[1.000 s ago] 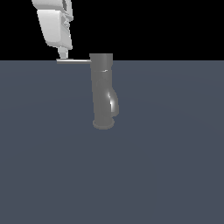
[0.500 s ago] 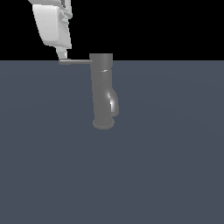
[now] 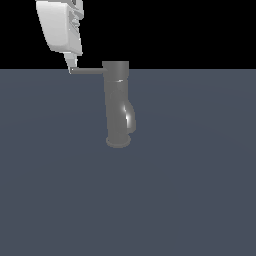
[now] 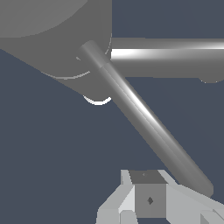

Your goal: Turn on the faucet by rotating a designated handle.

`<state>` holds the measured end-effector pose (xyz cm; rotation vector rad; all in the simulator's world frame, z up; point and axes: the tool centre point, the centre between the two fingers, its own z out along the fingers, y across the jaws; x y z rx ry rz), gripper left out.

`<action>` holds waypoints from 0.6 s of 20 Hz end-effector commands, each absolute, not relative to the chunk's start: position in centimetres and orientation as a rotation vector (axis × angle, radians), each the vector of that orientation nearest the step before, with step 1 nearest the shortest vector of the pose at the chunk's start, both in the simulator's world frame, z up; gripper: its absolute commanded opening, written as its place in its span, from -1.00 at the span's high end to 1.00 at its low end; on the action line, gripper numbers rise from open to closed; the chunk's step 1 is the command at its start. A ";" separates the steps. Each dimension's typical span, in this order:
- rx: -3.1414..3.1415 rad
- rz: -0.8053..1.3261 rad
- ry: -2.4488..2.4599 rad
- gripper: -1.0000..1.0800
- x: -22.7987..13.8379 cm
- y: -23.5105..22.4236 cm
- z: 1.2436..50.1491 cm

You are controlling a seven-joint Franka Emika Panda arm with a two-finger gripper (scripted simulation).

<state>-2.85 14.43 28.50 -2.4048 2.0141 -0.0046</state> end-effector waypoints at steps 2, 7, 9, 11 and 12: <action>-2.399 -0.003 2.026 1.00 -3.6 12.8 28.5; -2.399 -0.003 2.026 1.00 -4.6 11.2 28.5; -2.399 -0.003 2.026 1.00 -5.1 10.6 28.5; -2.400 -0.002 2.026 1.00 -5.5 9.9 28.5; -2.400 -0.002 2.026 1.00 -5.7 9.6 28.5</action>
